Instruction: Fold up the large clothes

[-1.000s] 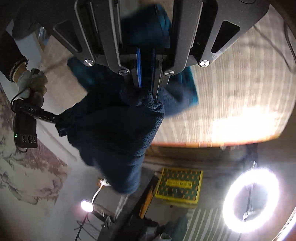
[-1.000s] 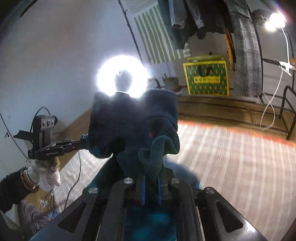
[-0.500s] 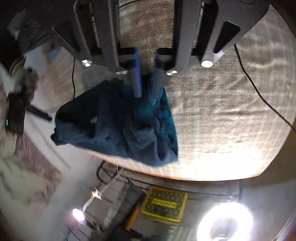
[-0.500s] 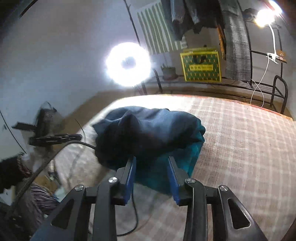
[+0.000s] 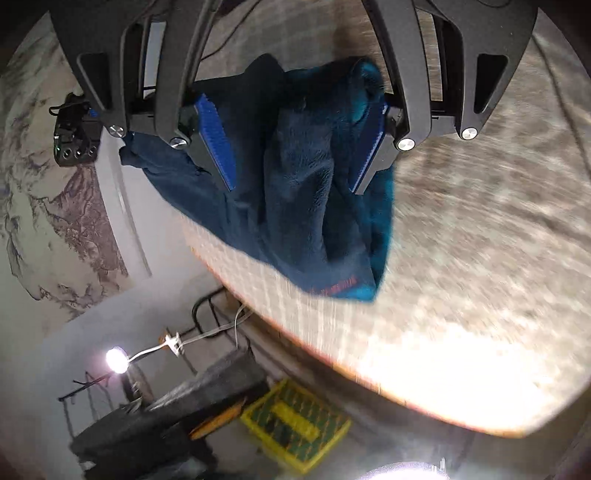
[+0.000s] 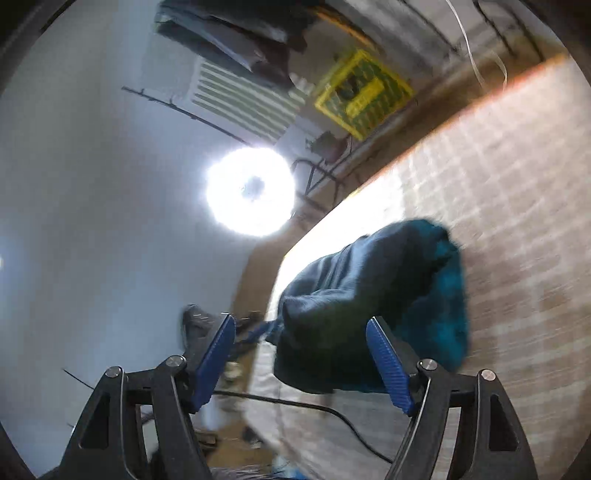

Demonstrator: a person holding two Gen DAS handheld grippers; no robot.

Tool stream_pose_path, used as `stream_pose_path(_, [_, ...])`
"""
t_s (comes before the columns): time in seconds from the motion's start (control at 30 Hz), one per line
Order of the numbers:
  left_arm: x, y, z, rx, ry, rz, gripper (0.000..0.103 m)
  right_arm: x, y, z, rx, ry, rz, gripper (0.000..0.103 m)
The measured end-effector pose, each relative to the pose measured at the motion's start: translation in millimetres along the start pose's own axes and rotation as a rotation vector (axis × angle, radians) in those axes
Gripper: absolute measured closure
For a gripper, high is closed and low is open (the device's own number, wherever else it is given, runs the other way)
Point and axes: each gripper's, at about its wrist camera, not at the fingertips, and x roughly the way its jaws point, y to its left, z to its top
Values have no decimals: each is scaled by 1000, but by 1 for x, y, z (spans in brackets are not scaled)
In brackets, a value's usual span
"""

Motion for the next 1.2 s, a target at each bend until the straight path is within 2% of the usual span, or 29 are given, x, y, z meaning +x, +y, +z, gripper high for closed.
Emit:
stream_pose_path(0.07, [12,5,-2,-27,24,-23,43,22,-2,4,-2,45,-51,25])
stream_pose_path(0.1, [15,6,-3,-33,28,-36,70,32,-4,5,-4,65,-71,26])
stream_pose_path(0.13, [21,5,-6,-35,45,-42,87,45,-9,6,9,96,-86,32])
stream_pose_path(0.17, [23,4,-10,-34,52,-49,93,53,-13,5,18,115,-93,52])
stream_pose_path(0.23, [17,-2,-17,-41,38,-82,94,69,-20,2,18,180,-96,81])
stream_pose_path(0.27, [10,-4,-21,-58,31,-107,95,74,-21,0,4,213,-124,85])
stream_pose_path(0.37, [-18,-13,-34,-95,4,-202,95,57,-13,4,-93,195,-150,93])
stream_pose_path(0.43, [-44,-18,-48,-77,-36,-225,96,37,-10,8,-137,170,-135,94])
stream_pose_path(0.5, [-52,-9,-61,-87,-39,-218,96,13,-17,11,-147,135,-103,95])
stream_pose_path(0.53, [-48,0,-68,-92,-26,-192,96,7,-24,9,-138,126,-92,95])
stream_pose_path(0.57, [-38,12,-76,-88,5,-125,96,4,-36,3,-120,126,-82,95])
stream_pose_path(0.63, [-19,35,-83,-93,30,-23,95,16,-58,-15,-82,170,-102,96])
stream_pose_path(0.67, [-10,47,-85,-94,34,17,95,31,-72,-31,-77,223,-145,96])
stream_pose_path(0.73, [1,62,-86,-107,47,2,92,56,-92,-58,-93,299,-227,96])
stream_pose_path(0.77, [0,62,-86,-83,44,-1,92,58,-98,-63,-82,292,-217,96])
stream_pose_path(0.83, [-5,49,-85,5,26,45,87,51,-104,-61,-48,252,-174,96])
stream_pose_path(0.97, [-12,26,-83,88,24,135,72,44,-86,-52,-120,256,-177,95])
stream_pose_path(1.03, [-19,21,-81,103,19,158,71,42,-72,-51,-172,282,-180,88])
stream_pose_path(1.07, [-26,18,-80,111,12,168,71,41,-66,-51,-193,293,-193,77])
stream_pose_path(1.13, [-41,8,-76,141,-29,193,71,35,-53,-50,-247,316,-207,65])
stream_pose_path(1.2, [-60,-8,-73,186,-88,193,71,24,-44,-45,-285,312,-163,57])
